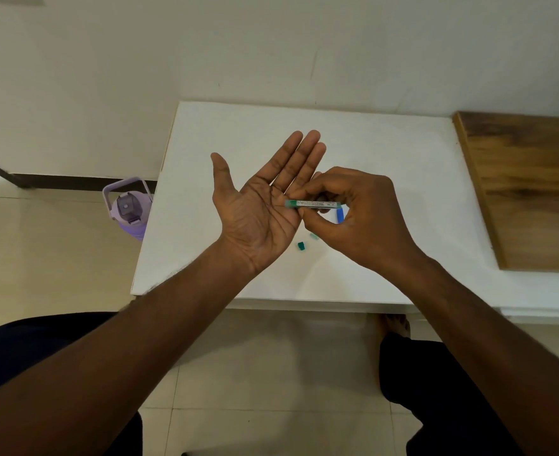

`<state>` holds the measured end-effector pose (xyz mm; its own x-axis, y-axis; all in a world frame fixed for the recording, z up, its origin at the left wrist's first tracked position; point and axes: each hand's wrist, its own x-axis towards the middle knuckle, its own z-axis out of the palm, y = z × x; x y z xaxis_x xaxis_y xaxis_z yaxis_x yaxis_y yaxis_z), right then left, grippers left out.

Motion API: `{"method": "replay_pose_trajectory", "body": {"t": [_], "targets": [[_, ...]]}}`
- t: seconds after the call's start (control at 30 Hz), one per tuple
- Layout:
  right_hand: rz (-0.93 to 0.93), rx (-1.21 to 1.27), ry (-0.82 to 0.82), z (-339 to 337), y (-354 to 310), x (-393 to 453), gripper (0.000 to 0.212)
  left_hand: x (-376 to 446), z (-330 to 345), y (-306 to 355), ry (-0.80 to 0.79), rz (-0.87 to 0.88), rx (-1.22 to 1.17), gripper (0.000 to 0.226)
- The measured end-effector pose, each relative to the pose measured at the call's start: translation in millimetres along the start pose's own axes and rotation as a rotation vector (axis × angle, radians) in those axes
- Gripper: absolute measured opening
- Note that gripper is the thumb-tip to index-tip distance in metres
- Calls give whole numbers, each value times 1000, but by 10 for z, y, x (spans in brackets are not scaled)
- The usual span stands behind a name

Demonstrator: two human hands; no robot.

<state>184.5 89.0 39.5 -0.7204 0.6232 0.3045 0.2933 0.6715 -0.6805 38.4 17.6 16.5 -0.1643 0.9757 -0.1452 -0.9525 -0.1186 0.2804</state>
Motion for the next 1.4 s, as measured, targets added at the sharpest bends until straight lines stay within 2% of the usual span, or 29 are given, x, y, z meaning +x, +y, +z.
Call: {"method": "replay_pose_trajectory", "body": {"t": [0.1, 0.17, 0.27, 0.33, 0.43, 0.57, 0.9, 1.03, 1.2, 1.4], "targets": [[40, 47, 32, -2, -1, 10, 16, -7, 33, 43, 64, -14, 90, 99], [75, 59, 57, -26, 9, 16, 14, -16, 39, 58, 208, -14, 220, 87], [128, 55, 80, -82, 32, 20, 13, -55, -27, 41, 470, 41, 439, 56], [155, 61, 96, -121, 43, 28, 13, -92, -69, 43, 540, 81, 551, 38], [175, 47, 123, -169, 59, 56, 14, -131, -86, 40, 550, 134, 719, 28], [202, 30, 122, -184, 61, 83, 17, -144, -55, 8, 465, 241, 908, 29], [201, 38, 106, -142, 56, 59, 16, -137, -106, 6, 365, 366, 1171, 8], [249, 50, 114, -85, 121, 44, 14, -113, -81, 114, 395, 455, 1338, 7], [403, 25, 224, 109, 334, 18, 14, -83, -55, 442, 511, 547, 1550, 16], [452, -155, 135, 341, 516, 104, 23, -97, -174, 547, 517, 445, 1866, 22]]}}
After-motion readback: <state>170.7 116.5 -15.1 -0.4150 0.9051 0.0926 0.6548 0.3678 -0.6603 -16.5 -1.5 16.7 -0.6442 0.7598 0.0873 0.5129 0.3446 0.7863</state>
